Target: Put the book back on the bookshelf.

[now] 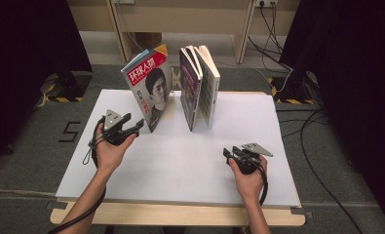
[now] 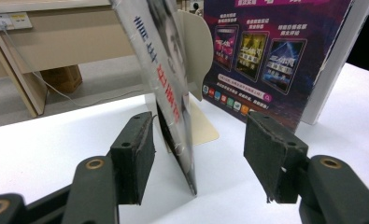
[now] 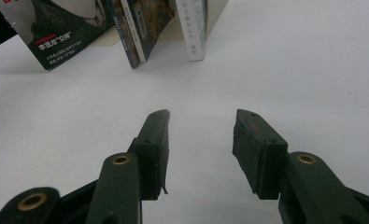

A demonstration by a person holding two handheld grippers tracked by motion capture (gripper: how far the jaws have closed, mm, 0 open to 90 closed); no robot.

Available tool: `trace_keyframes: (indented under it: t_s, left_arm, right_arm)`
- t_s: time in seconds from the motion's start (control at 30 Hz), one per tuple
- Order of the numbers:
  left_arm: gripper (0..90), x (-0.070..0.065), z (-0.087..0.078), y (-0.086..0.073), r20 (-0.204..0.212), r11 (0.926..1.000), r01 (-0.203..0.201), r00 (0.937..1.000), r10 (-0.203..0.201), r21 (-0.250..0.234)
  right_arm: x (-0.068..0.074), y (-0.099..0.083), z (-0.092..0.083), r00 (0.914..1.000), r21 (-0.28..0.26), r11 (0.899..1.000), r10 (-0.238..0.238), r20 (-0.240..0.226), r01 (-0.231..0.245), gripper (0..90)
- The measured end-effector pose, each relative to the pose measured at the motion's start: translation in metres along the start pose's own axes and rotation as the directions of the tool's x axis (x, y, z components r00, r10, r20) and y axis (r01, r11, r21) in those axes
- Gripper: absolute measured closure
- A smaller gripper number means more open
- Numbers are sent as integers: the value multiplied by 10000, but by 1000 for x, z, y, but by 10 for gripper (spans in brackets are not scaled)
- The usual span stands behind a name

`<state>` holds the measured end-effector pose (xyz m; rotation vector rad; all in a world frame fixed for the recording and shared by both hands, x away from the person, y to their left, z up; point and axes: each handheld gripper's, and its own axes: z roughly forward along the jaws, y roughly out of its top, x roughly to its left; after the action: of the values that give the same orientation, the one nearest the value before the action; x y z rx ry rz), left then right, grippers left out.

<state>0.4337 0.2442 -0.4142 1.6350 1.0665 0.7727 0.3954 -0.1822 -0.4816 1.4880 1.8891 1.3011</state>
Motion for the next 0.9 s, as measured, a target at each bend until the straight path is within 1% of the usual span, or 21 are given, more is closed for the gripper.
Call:
trace_keyframes:
  t_s: [0.27,0.3,0.33,0.37,0.4,0.43,0.53,0.9]
  left_arm:
    - [421,6,-4,-13,-65,10000,18,10000,-17,79]
    - [420,6,-4,-14,-82,9999,8,10000,-7,102]
    - [420,7,-5,-16,-106,9999,15,9999,-14,102]
    - [419,7,-5,-17,-118,10000,20,9999,-19,96]
    - [419,8,-6,-18,-140,9999,30,9999,-28,118]
    - [419,10,-6,-20,-170,9999,57,9998,-56,89]
    - [419,12,-6,-21,-152,9999,66,9999,-64,126]
    - [413,25,-9,-34,-531,9996,182,9984,-171,199]
  right_arm:
    - [0,-1,0,10000,-13,10000,-23,22,23,562]
    - [1,-1,0,10000,21,10000,81,15,-81,562]
    - [1,-1,0,10000,21,10000,81,15,-81,562]
    - [0,-1,0,10000,3,10000,-9,21,9,562]
    - [1,-1,0,10000,7,10000,75,19,-75,562]
    - [0,0,0,10000,-10,10000,-4,26,4,562]
    - [0,-1,0,10000,-32,10000,-22,24,23,562]
    - [0,-1,0,10000,-6,10000,-8,17,8,562]
